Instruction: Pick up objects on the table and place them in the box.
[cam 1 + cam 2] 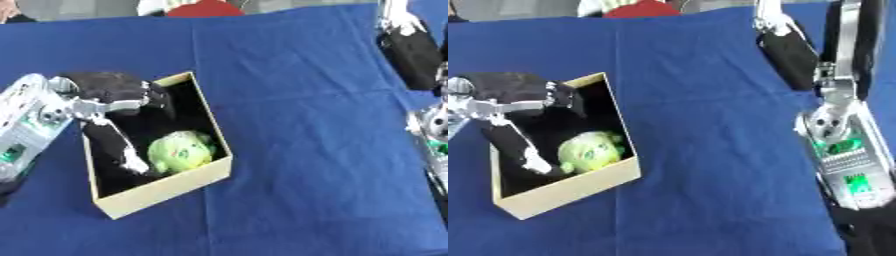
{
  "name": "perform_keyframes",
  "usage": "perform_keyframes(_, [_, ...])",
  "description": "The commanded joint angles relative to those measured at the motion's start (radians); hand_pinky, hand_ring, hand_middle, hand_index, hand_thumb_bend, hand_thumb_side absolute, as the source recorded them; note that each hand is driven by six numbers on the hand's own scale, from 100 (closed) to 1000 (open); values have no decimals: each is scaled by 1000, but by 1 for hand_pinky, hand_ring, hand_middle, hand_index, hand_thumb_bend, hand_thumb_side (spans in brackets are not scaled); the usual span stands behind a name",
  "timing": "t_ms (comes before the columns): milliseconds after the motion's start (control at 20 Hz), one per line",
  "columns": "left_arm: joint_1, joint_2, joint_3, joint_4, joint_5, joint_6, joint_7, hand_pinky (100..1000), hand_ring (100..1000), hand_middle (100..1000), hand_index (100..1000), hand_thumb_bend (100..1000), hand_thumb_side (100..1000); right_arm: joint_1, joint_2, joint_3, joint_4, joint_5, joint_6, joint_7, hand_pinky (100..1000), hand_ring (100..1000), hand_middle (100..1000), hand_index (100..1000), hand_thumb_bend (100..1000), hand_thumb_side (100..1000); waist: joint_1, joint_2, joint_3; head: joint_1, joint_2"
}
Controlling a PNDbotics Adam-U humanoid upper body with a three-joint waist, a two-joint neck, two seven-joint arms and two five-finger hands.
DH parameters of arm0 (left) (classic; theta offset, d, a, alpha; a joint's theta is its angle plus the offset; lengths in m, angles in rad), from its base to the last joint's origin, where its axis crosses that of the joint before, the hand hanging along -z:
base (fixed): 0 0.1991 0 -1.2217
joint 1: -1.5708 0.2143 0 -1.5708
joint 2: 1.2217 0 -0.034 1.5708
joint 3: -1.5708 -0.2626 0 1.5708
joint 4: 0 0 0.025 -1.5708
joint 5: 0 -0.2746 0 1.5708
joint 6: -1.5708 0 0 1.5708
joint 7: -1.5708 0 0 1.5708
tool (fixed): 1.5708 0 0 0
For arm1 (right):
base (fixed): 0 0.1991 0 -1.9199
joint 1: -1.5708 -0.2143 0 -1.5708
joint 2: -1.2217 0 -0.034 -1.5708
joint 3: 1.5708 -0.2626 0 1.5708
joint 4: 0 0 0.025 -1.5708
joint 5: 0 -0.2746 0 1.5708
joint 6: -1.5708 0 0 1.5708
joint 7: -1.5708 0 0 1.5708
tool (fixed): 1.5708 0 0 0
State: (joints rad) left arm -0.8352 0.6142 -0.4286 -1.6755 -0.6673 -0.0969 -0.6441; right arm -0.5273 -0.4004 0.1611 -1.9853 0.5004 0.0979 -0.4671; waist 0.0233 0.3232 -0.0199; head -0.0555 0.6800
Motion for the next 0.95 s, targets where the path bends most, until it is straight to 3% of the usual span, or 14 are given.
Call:
perform_keyframes(50, [-23,12,50,-54,53,23,121,427,663,709,778,340,640,-6,-12,-10,-15,3,5,-3,926,769,721,878,100,577,0,-26,2,-4,10])
perform_keyframes(250, [-22,25,94,-94,120,30,249,406,636,683,752,261,629,-3,-13,-12,-15,5,5,-6,926,770,721,878,100,578,1,-28,5,-9,7])
perform_keyframes(550, [7,51,160,-131,147,-9,372,420,643,694,757,243,633,-6,-15,-17,-15,10,4,-7,925,772,723,878,100,577,-1,-31,6,-20,1])
perform_keyframes(750, [86,56,265,-149,157,5,491,446,662,718,783,250,638,-17,-18,-23,-15,18,0,-6,925,775,725,877,100,574,-3,-27,2,-18,0])
perform_keyframes(950, [176,-7,386,-184,203,45,679,453,658,719,819,250,661,-32,-20,-24,-15,23,-4,1,923,779,728,877,100,572,-9,-20,-3,-4,5])
